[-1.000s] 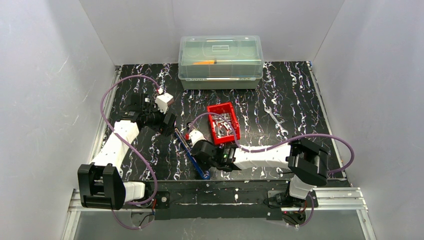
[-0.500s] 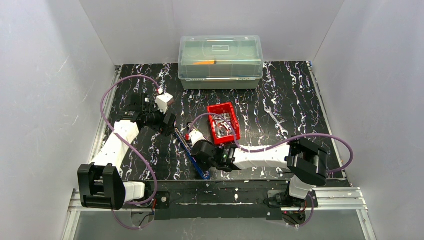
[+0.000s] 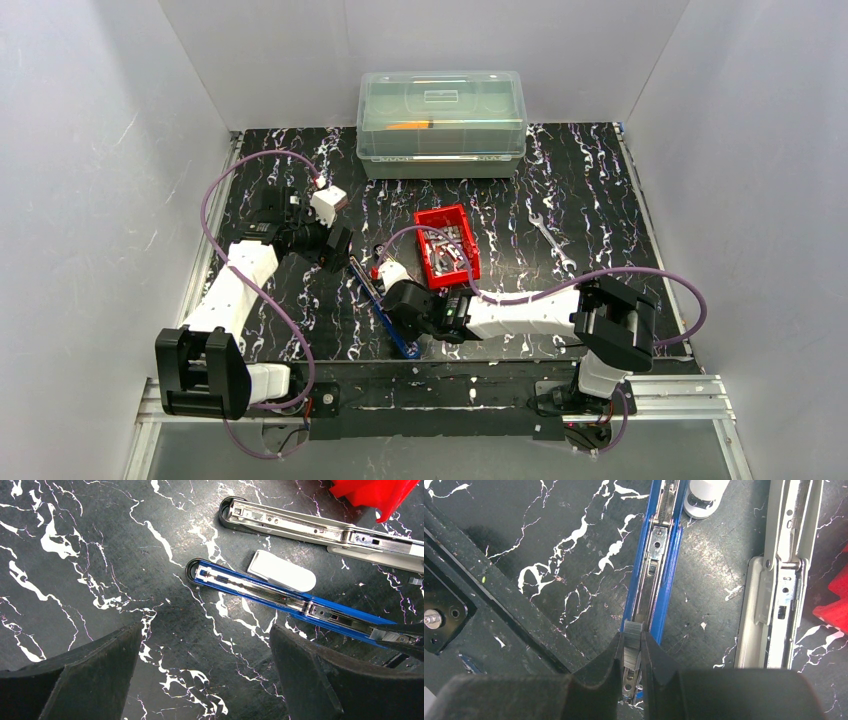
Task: Load the staples into the stapler
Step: Install the staple into the stapler.
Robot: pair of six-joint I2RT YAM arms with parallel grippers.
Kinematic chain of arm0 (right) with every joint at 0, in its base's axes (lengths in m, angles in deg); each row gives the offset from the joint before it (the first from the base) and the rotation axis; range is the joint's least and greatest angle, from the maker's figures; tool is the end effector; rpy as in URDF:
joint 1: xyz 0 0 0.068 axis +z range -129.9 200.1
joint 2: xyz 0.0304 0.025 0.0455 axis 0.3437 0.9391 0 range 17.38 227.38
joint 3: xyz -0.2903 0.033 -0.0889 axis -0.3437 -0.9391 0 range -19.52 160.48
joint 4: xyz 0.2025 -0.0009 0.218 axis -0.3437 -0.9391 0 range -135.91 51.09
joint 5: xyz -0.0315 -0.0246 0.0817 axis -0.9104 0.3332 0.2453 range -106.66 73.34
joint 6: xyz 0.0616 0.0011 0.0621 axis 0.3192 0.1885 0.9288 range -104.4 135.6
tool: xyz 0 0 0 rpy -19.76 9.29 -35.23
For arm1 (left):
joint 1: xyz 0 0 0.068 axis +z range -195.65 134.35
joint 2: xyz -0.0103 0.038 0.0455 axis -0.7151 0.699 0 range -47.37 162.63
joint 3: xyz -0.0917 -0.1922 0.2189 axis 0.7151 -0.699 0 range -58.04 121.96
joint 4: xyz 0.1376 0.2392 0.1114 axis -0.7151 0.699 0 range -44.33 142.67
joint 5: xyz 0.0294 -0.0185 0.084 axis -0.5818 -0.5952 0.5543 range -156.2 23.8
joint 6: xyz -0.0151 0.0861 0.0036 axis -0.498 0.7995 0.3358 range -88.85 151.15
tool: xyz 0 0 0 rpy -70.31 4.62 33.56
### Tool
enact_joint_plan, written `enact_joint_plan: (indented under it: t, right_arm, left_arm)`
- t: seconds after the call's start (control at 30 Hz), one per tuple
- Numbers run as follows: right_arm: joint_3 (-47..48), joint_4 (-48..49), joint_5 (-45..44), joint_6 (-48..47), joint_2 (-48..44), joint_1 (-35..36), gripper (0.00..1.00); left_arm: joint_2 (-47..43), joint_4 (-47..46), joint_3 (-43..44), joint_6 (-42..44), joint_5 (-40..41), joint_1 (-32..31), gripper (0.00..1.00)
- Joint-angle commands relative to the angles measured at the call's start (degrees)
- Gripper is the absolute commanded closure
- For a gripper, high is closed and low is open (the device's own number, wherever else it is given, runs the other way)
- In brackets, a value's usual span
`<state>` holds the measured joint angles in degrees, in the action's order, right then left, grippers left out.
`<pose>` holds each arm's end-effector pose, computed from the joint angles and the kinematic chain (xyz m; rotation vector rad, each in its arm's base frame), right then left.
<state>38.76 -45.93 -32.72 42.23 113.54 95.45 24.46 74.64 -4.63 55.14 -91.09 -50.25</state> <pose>0.1264 0.3984 0.1779 -0.8550 2.2267 0.5567 0.3089 -0.0576 0.2574 0.7662 2.1984 -0.3521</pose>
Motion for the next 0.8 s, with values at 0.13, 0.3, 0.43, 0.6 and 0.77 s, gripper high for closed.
enact_joint_plan:
  t: [0.13,0.3,0.43,0.6,0.77]
  right_arm:
    - [-0.29,2.19,0.55,0.45,0.22,-0.12,0.85]
    - [-0.22,1.86,0.12,0.51,0.09,-0.12,0.77]
    - [-0.18,1.75,-0.03,0.6,-0.05,-0.12,0.7]
    - [-0.24,1.75,-0.22,0.45,-0.31,-0.12,0.67]
    - [-0.27,1.59,-0.4,0.32,-0.54,-0.12,0.66]
  left_arm:
    - [-0.84,1.0,1.48,-0.06,-1.39,0.29,0.01]
    - [-0.78,1.15,1.55,-0.12,-1.4,0.29,0.01]
    - [-0.58,1.15,1.92,-0.15,-1.4,0.29,0.0]
    - [-0.42,1.35,2.12,-0.25,-1.48,0.29,0.01]
    - [-0.46,1.6,2.07,-0.26,-1.55,0.29,0.01]
